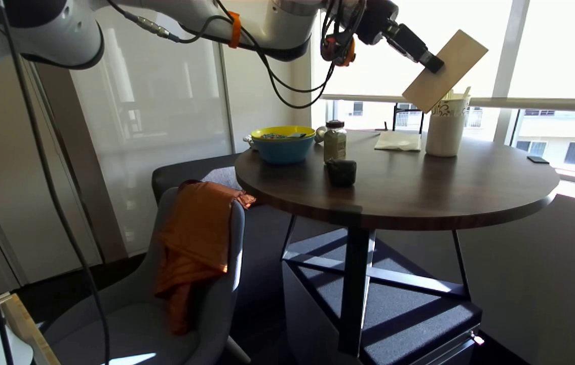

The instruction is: Pour the contents in the box on the table

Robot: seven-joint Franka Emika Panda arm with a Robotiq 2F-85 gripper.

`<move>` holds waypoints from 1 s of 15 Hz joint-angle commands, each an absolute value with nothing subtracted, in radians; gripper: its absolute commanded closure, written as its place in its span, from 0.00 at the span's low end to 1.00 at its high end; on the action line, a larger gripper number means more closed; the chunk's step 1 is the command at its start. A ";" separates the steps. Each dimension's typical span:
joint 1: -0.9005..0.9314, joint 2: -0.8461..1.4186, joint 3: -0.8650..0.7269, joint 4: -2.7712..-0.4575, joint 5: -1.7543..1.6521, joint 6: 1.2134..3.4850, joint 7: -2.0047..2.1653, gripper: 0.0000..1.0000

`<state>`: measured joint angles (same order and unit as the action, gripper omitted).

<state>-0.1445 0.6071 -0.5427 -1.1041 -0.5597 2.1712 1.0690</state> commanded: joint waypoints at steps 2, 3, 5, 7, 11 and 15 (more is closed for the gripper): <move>-0.066 0.574 -0.621 -1.197 -0.755 2.215 1.080 0.98; -0.062 0.561 -0.624 -1.213 -0.771 2.226 1.068 0.98; -0.054 0.549 -0.641 -1.233 -0.816 2.246 1.050 0.98; -0.039 0.541 -0.664 -1.262 -0.885 2.268 1.036 0.98; 0.009 0.542 -0.700 -1.309 -1.011 2.257 1.052 0.98; 0.061 0.539 -0.717 -1.336 -1.084 2.223 1.040 0.98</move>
